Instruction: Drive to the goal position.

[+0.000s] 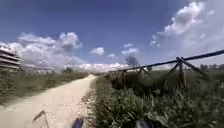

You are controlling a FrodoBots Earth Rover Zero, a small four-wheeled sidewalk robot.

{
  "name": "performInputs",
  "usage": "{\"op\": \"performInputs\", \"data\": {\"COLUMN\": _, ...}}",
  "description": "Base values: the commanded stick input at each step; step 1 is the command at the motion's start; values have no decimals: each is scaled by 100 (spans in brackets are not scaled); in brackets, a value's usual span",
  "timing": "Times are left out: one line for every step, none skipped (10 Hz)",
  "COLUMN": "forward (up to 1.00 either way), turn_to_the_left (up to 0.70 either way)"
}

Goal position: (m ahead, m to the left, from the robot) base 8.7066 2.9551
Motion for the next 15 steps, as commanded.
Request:
{"op": "performInputs", "data": {"forward": 69, "turn_to_the_left": 0}}
{"op": "performInputs", "data": {"forward": 68, "turn_to_the_left": 2}}
{"op": "performInputs", "data": {"forward": 60, "turn_to_the_left": 40}}
{"op": "performInputs", "data": {"forward": 56, "turn_to_the_left": 56}}
{"op": "performInputs", "data": {"forward": 53, "turn_to_the_left": 53}}
{"op": "performInputs", "data": {"forward": 48, "turn_to_the_left": 48}}
{"op": "performInputs", "data": {"forward": 36, "turn_to_the_left": 52}}
{"op": "performInputs", "data": {"forward": 26, "turn_to_the_left": 52}}
{"op": "performInputs", "data": {"forward": 20, "turn_to_the_left": 40}}
{"op": "performInputs", "data": {"forward": 14, "turn_to_the_left": 28}}
{"op": "performInputs", "data": {"forward": 10, "turn_to_the_left": 21}}
{"op": "performInputs", "data": {"forward": 4, "turn_to_the_left": 11}}
{"op": "performInputs", "data": {"forward": 0, "turn_to_the_left": 3}}
{"op": "performInputs", "data": {"forward": 0, "turn_to_the_left": 0}}
{"op": "performInputs", "data": {"forward": -13, "turn_to_the_left": 0}}
